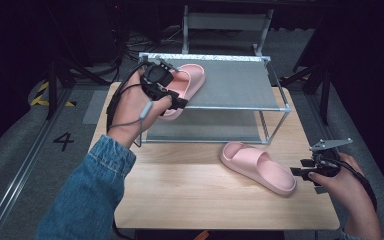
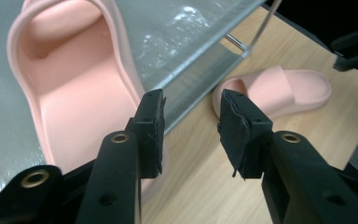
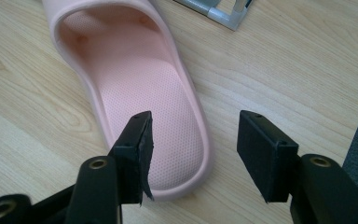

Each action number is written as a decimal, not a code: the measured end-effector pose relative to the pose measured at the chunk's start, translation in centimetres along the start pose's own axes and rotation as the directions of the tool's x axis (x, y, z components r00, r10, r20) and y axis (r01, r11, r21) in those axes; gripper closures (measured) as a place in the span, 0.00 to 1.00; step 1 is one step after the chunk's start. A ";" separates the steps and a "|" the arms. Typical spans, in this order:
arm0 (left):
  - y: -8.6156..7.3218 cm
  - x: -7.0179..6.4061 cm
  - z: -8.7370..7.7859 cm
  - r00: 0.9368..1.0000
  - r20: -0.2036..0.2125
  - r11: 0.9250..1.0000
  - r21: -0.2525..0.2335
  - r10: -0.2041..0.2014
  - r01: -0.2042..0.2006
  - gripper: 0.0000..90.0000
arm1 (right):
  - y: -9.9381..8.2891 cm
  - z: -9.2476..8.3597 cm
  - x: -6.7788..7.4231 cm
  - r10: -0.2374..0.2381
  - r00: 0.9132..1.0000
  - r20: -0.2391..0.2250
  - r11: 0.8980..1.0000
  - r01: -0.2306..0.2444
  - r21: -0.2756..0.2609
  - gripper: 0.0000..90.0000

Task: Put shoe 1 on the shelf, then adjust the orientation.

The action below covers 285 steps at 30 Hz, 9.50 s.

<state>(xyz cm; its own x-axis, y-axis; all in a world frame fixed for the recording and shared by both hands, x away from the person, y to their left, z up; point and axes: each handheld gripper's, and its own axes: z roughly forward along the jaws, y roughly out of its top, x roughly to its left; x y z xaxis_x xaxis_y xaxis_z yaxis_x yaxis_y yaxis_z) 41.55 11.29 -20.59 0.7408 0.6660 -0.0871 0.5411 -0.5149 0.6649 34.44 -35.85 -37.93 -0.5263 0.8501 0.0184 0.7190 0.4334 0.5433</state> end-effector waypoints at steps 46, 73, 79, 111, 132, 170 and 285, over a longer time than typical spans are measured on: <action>-10.7 5.6 0.5 0.995 0.058 0.973 -0.212 -0.082 0.093 1.00 | 0.7 -0.1 1.9 -0.068 0.996 -0.065 0.997 0.067 -0.027 0.51; -6.9 4.1 5.4 0.990 0.130 0.972 -0.221 -0.053 0.081 1.00 | 0.8 0.2 1.9 -0.070 0.996 -0.061 0.997 0.067 -0.039 0.50; -5.6 3.9 6.9 0.990 0.130 0.967 -0.241 -0.050 0.081 0.97 | 0.8 0.2 1.9 -0.070 0.996 -0.061 0.997 0.068 -0.045 0.50; -4.0 3.9 8.4 0.996 0.081 0.957 -0.284 -0.044 0.065 0.51 | 0.5 0.1 2.0 -0.072 0.996 -0.047 0.996 0.069 -0.049 0.49; -9.5 1.5 4.9 0.999 -0.025 0.986 -0.163 -0.024 0.020 0.29 | 1.3 1.2 3.9 -0.128 0.989 -0.079 0.991 0.126 -0.040 0.50; -21.0 4.8 8.4 0.980 -0.183 0.994 0.070 -0.075 0.089 0.27 | 4.1 8.1 8.2 -0.309 0.946 -0.097 0.949 0.313 0.031 0.87; -23.8 9.6 6.8 0.985 -0.105 0.988 0.056 -0.138 0.144 0.21 | 29.6 0.4 8.4 -0.147 0.989 -0.017 0.986 0.148 0.081 0.84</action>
<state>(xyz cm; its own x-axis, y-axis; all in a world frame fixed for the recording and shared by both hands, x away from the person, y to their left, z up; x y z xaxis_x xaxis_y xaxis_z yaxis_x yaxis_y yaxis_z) 38.53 26.30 -42.24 0.6132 0.7837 -0.0990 0.6636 -0.4430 0.6029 51.48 -15.80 -21.99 -0.6339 0.7720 -0.0477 0.6677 0.5773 0.4700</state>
